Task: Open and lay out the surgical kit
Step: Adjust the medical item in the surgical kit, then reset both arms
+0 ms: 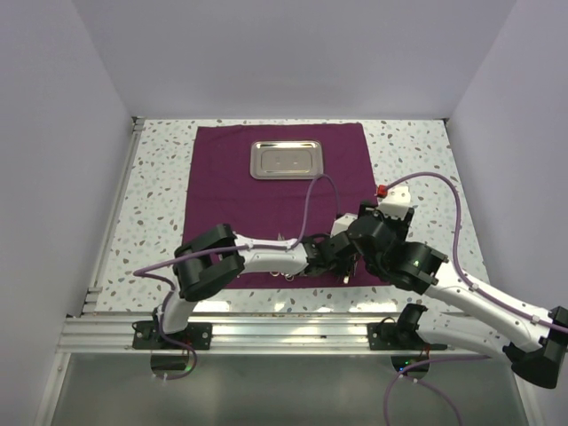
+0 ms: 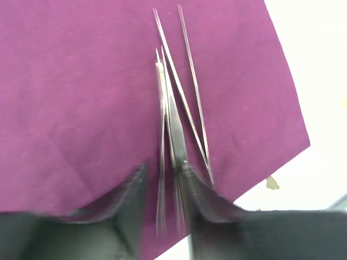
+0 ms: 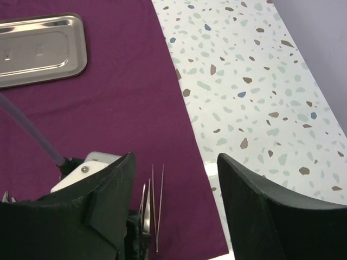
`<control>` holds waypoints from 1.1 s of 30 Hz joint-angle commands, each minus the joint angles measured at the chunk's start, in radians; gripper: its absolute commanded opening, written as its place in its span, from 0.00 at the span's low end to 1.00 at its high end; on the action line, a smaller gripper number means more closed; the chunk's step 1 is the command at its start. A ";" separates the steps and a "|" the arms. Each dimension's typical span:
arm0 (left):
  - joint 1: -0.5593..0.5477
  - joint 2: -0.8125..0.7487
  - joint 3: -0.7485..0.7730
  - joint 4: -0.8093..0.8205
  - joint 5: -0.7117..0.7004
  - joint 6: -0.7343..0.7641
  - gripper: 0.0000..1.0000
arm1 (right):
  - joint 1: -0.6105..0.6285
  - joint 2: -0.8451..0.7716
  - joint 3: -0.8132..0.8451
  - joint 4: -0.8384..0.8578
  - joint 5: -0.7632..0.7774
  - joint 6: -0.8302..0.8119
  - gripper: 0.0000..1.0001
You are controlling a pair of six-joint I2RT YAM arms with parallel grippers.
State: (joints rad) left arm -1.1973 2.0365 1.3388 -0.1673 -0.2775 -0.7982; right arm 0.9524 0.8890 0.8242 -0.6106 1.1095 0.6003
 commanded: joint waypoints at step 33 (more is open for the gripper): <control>0.117 -1.033 -0.389 -0.196 -0.716 0.269 1.00 | 0.006 -0.378 -0.010 -0.029 -0.746 -0.074 0.99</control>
State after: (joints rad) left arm -1.1004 1.0355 0.9752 -0.4580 -0.9524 -0.6498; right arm 0.9554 0.5079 0.8204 -0.5995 0.3698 0.5285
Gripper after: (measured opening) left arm 0.994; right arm 0.985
